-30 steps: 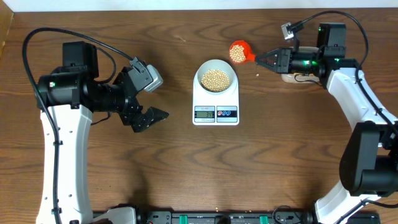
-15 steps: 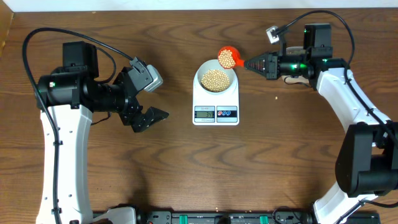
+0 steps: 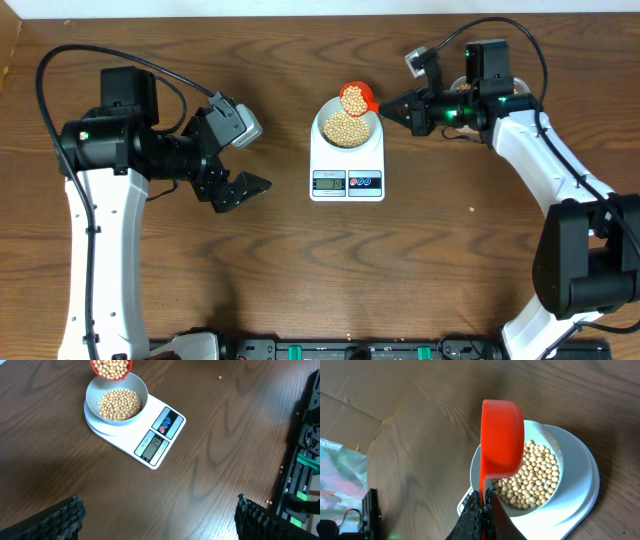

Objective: Scoop item into bowl and weigh 50g on scale
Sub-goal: 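Tilt the red scoop with the right gripper to pour more soybeans into the bowl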

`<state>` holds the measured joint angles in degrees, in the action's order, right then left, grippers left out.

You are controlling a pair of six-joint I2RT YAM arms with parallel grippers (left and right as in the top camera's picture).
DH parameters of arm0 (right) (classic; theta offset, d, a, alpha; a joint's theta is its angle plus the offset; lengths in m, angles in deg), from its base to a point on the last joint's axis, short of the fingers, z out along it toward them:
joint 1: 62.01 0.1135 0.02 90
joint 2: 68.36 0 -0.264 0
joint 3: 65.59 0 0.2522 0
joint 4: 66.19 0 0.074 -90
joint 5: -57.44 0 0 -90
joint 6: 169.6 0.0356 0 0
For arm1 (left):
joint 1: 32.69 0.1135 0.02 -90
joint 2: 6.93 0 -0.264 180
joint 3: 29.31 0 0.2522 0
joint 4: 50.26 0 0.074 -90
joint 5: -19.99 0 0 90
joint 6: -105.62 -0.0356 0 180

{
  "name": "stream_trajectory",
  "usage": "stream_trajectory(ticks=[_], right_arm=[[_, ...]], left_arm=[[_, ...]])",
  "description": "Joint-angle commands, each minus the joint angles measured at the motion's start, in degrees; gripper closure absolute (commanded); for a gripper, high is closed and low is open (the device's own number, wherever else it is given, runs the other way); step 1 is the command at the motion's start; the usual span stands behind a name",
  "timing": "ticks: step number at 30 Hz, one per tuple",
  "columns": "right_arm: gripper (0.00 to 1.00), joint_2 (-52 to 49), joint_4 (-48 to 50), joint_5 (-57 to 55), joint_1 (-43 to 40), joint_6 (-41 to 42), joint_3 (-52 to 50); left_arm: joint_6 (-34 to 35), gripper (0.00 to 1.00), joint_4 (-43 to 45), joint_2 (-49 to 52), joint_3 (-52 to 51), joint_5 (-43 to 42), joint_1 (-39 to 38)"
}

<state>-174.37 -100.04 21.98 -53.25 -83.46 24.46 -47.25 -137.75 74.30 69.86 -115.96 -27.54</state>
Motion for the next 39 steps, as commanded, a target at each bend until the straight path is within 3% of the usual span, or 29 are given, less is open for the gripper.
stream_trajectory(ticks=[1, 39], right_arm=[[0.99, -0.09, -0.04, -0.26, 0.72, -1.6, -0.24], [0.99, -0.09, 1.68, -1.6, 0.72, -6.54, -0.24]], left_arm=[[-0.55, 0.02, -0.37, 0.0, -0.33, 0.15, 0.15], [-0.55, 0.02, -0.37, 0.0, -0.33, 0.15, 0.15]])
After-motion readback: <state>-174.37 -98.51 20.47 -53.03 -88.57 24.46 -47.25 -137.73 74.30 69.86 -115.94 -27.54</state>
